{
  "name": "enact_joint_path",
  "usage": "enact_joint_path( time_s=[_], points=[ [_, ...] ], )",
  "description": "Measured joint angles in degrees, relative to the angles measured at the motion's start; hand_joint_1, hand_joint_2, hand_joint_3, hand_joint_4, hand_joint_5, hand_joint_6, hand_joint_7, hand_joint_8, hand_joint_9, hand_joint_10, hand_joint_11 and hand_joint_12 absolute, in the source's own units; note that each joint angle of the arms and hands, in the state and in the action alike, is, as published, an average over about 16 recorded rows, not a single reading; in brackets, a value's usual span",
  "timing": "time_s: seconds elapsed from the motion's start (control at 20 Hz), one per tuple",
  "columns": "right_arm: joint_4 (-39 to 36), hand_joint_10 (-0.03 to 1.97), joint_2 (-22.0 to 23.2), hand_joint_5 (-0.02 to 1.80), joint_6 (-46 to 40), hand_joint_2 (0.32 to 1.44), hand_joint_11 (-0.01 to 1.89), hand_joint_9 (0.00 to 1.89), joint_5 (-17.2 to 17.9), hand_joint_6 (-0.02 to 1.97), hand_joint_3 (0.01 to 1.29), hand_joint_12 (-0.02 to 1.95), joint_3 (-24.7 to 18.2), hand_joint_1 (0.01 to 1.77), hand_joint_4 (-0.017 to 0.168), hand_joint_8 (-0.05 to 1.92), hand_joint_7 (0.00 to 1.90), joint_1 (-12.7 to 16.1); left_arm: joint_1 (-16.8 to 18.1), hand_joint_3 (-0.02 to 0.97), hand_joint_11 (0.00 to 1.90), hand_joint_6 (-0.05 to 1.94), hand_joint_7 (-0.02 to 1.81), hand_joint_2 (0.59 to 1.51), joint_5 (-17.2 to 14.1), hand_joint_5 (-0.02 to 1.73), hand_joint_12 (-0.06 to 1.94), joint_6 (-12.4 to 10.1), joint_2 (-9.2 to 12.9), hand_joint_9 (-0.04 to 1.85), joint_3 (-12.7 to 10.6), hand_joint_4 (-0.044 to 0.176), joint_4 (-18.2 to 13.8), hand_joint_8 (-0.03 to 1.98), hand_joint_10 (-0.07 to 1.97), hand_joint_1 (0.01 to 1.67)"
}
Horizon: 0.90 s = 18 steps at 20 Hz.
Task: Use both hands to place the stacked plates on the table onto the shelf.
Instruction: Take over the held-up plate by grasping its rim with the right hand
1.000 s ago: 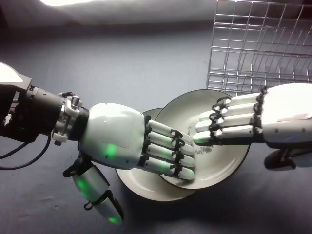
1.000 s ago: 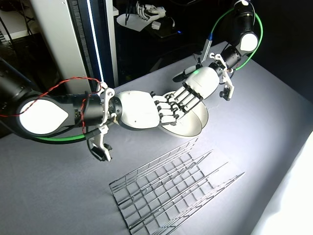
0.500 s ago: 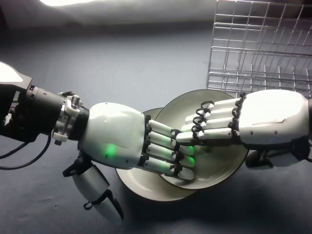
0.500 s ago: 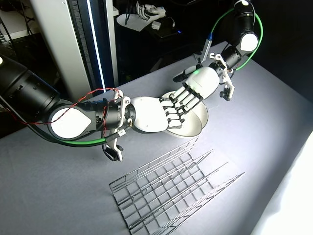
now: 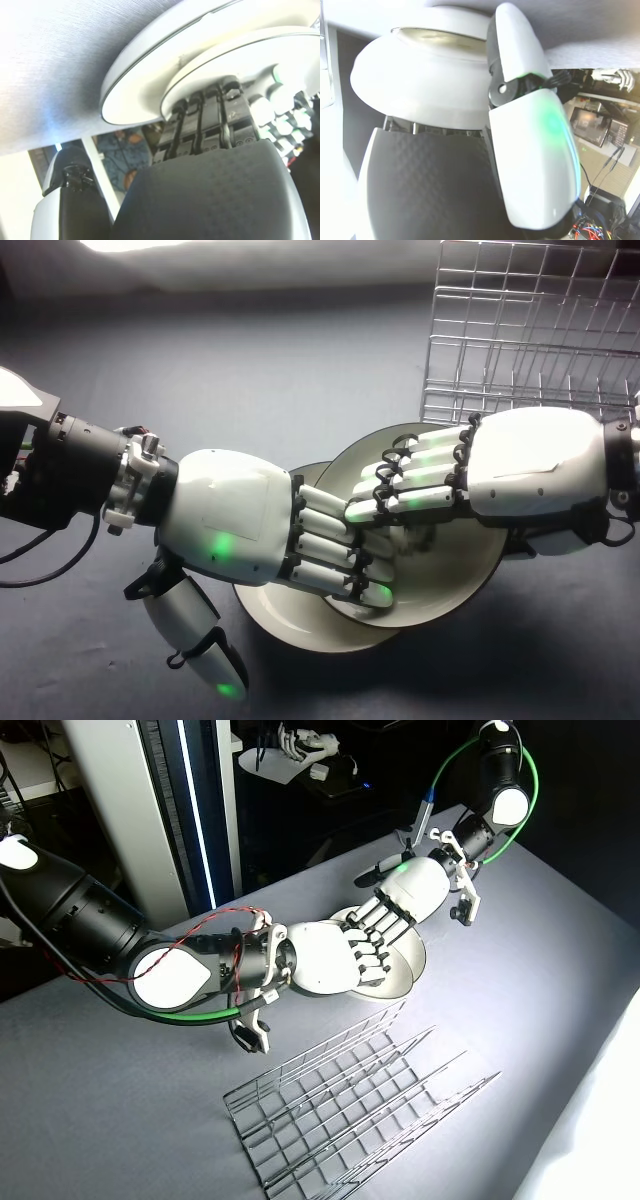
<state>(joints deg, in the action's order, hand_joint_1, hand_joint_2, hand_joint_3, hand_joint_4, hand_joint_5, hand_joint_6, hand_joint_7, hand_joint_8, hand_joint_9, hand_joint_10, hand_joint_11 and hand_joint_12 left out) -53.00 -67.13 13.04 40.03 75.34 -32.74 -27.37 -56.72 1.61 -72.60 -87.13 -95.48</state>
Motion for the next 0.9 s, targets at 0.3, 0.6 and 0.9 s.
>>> enact_joint_path(
  time_s=[0.3,0.6,0.9],
  points=[
    [0.2,0.45,-0.8,0.26,0.2,1.07,0.15,0.29,-0.7,0.05,0.02,1.29,0.6,1.49,0.008,0.19,0.35,2.2,0.0,0.015,0.02,-0.02,-0.01,1.056,-0.2,-0.01,-0.02,0.0,0.1,-0.01,-0.3,-0.003,0.1,-0.02,-0.03,0.01],
    [0.8,0.90,-1.0,0.56,0.7,1.01,0.37,0.51,-0.5,0.46,0.01,1.60,0.5,1.53,0.006,0.57,0.62,3.5,0.1,0.015,0.02,-0.02,-0.01,1.056,-0.4,-0.01,-0.02,0.0,0.3,-0.01,-0.5,-0.004,0.3,-0.02,-0.03,0.01],
    [1.0,1.20,-1.0,0.78,1.2,0.95,0.58,0.63,-0.2,0.86,0.01,1.66,-0.3,1.56,0.003,0.92,0.75,4.1,0.4,0.015,0.02,-0.02,-0.01,1.056,-0.6,-0.01,-0.01,-0.1,0.7,-0.01,-0.6,-0.006,0.3,-0.02,-0.02,0.01]
  ],
)
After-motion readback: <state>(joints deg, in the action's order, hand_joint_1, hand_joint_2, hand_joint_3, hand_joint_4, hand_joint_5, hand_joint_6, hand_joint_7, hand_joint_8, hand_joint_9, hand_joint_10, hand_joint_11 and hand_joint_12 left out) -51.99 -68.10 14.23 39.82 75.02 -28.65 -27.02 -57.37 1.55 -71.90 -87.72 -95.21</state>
